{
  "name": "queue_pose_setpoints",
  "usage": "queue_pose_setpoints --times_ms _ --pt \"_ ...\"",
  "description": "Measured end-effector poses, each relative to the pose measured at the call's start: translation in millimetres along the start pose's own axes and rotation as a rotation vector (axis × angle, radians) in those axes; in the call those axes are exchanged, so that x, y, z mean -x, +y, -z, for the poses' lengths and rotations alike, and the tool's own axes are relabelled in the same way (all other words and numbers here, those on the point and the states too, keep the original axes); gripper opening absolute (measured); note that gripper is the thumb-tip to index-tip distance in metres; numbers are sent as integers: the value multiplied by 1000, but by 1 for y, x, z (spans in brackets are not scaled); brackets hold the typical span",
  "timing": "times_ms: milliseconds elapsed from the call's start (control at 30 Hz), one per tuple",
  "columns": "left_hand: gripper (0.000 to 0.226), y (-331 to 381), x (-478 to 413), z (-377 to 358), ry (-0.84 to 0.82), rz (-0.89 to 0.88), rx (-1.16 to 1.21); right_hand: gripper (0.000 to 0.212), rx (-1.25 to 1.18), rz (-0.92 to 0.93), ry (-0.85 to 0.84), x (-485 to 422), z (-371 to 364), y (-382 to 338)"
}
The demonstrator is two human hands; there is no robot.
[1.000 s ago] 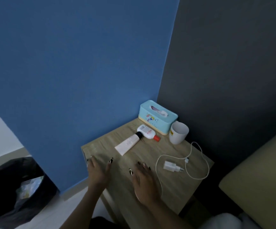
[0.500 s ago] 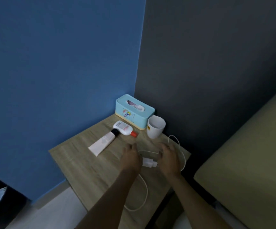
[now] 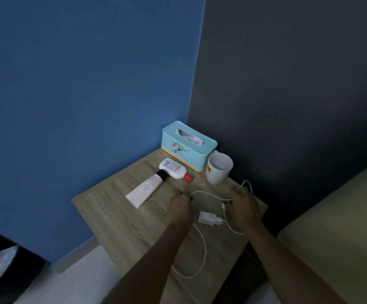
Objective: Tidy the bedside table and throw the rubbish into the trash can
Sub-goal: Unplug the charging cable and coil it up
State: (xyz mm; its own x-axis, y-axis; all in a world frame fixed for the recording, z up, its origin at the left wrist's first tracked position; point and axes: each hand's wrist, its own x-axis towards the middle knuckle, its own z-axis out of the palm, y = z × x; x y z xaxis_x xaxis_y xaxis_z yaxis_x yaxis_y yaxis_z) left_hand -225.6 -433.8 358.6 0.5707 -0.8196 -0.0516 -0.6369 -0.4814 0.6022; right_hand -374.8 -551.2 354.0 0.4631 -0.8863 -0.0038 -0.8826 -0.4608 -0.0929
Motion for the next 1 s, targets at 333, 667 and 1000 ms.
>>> queue_pose_setpoints --times_ms 333,667,1000 --pt "22 9 -4 143 373 -198 95 21 2 87 400 32 116 -13" --pt "17 -10 16 197 501 -142 163 17 -1007 -142 286 52 218 -21" --pt "24 9 38 224 129 -216 226 30 -1847 134 -206 82 319 -113"
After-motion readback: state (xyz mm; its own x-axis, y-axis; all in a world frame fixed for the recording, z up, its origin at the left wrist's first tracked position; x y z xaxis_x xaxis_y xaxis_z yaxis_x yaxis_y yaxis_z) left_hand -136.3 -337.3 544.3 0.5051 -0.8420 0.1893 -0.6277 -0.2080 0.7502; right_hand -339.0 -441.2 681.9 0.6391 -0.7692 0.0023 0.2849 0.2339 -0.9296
